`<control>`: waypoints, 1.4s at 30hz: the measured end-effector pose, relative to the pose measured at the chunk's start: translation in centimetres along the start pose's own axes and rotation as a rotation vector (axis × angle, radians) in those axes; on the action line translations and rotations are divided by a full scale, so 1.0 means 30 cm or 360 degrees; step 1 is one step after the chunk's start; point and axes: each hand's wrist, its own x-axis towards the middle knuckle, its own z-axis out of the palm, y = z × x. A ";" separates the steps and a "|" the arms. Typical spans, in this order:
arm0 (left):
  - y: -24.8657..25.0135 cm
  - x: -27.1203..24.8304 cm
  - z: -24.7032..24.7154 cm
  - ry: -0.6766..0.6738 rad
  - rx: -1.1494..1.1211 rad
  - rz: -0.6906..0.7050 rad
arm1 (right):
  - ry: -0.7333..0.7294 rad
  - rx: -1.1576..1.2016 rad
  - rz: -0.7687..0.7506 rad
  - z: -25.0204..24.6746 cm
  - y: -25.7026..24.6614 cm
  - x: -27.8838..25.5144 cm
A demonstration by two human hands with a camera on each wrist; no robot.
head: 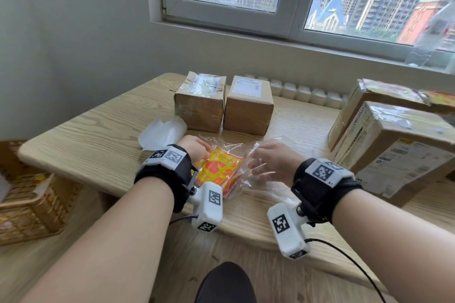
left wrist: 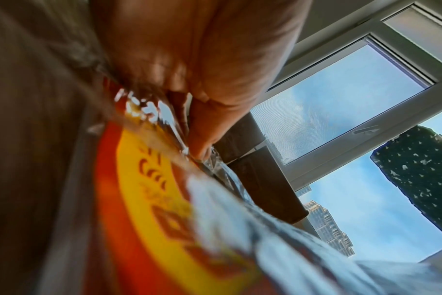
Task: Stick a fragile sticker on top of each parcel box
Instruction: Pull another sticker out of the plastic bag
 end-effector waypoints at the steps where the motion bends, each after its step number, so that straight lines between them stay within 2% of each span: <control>1: 0.001 -0.001 -0.001 -0.0009 0.0005 0.0002 | 0.0031 -0.0029 0.0016 0.004 0.000 0.000; 4: 0.003 -0.006 0.002 0.0002 0.0003 0.0009 | 0.0080 0.0026 0.0086 0.013 0.001 0.005; 7: 0.004 -0.012 0.003 0.0033 -0.0018 -0.0008 | 0.0064 -0.0089 0.0070 0.004 0.000 0.014; 11: 0.007 -0.018 0.001 0.0035 -0.0034 -0.0025 | -0.0044 -0.0083 -0.0025 -0.012 -0.007 0.012; 14: 0.011 -0.021 0.003 0.0036 -0.0039 -0.0027 | -0.0215 0.0051 -0.0085 -0.022 -0.002 0.011; 17: 0.014 -0.024 0.003 0.0029 -0.0044 -0.0032 | -0.0333 0.0001 -0.0148 -0.025 0.002 0.005; 20: 0.016 -0.029 0.003 0.0020 -0.0036 -0.0029 | -0.0330 -0.0083 -0.0115 -0.018 0.003 -0.002; 24: 0.020 -0.031 0.002 0.0022 -0.0044 -0.0031 | -0.0355 -0.0007 -0.0028 -0.024 0.001 -0.009; 29: 0.019 -0.030 0.002 0.0017 -0.0045 -0.0041 | -0.0188 0.0039 0.0066 -0.015 0.000 -0.003; 35: 0.018 -0.026 0.004 0.0007 -0.0068 -0.0052 | -0.0100 0.0008 0.0022 -0.028 0.015 0.000; 39: 0.015 -0.022 0.006 0.0011 -0.0068 -0.0069 | -0.0204 0.0190 0.0127 -0.045 0.022 -0.009; 42: 0.015 -0.020 0.007 0.0011 -0.0078 -0.0078 | -0.0222 0.0305 0.0114 -0.059 0.026 -0.017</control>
